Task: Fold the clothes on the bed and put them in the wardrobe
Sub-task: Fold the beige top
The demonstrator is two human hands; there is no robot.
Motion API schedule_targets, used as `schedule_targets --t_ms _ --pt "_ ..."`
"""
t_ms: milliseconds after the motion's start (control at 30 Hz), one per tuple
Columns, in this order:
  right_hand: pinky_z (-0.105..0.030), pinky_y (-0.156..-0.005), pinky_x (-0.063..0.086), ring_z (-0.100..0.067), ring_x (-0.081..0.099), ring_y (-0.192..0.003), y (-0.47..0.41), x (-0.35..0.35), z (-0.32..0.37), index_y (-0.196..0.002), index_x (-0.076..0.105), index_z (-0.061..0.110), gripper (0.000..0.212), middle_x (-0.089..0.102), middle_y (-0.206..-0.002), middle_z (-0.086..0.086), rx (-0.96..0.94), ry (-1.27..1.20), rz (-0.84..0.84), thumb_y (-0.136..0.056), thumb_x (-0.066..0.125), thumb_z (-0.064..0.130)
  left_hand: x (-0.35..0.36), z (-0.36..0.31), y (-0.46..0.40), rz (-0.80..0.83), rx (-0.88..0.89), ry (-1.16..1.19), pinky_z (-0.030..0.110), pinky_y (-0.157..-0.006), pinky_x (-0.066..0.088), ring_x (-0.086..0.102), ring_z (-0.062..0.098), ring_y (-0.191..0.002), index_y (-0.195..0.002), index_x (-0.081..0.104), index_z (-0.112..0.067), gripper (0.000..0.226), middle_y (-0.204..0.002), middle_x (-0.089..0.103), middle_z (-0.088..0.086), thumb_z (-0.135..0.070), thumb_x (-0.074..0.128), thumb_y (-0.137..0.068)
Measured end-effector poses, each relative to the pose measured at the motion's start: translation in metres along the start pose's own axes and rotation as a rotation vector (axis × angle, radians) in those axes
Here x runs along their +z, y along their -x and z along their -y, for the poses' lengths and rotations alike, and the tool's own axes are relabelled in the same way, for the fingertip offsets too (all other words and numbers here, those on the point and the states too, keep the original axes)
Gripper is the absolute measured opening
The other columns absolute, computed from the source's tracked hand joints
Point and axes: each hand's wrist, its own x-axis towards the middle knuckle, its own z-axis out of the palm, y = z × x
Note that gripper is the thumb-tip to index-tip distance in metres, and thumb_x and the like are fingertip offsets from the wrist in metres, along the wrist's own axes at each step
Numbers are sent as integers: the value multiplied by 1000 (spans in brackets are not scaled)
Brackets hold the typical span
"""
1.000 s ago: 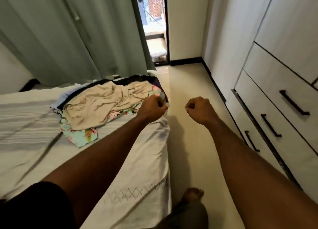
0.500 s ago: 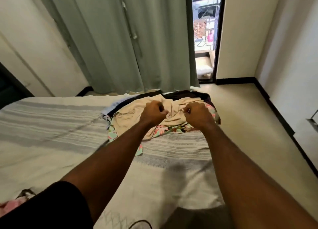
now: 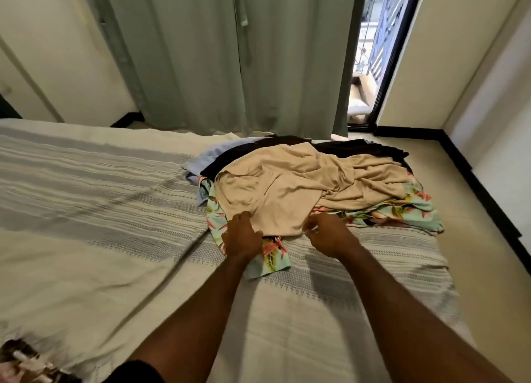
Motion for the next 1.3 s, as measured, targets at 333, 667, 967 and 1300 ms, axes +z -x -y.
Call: schedule_targets --t_ms 333,667,967,1300 --pt "-35 -76 56 -23 68 -94 -16 20 13 -100 73 18 21 72 -102 -2 108 -380 -117 -101 57 31 -3 -21 14 -132 403 60 40 -92 26 43 24 -119 -111 70 -26 25 -126 56 0 -24 58 -89" --pt "-28 -55 44 -28 61 -80 49 -4 -44 -93 68 17 21 66 -100 -16 446 -602 2 -82 61 0 15 -57 95 137 310 621 27 -68 52 66 16 -83 -92 68 -14 17 -88 69 0 -28 76 -88" --pt "-42 -78 58 -26 60 -97 112 -46 -114 -95 67 20 14 63 -106 -7 388 -602 -93 -91 57 11 45 -133 119 340 -436 1093 36 -73 56 68 27 -91 -115 68 -10 19 -104 73 13 -16 66 -97" --pt "-31 -89 50 -10 57 -110 142 -94 -123 -112 62 32 40 61 -119 10 -123 -446 -268 -80 74 12 -13 -208 147 369 -145 1163 51 -84 59 68 33 -105 -124 63 -15 26 -120 70 15 -9 46 -104"
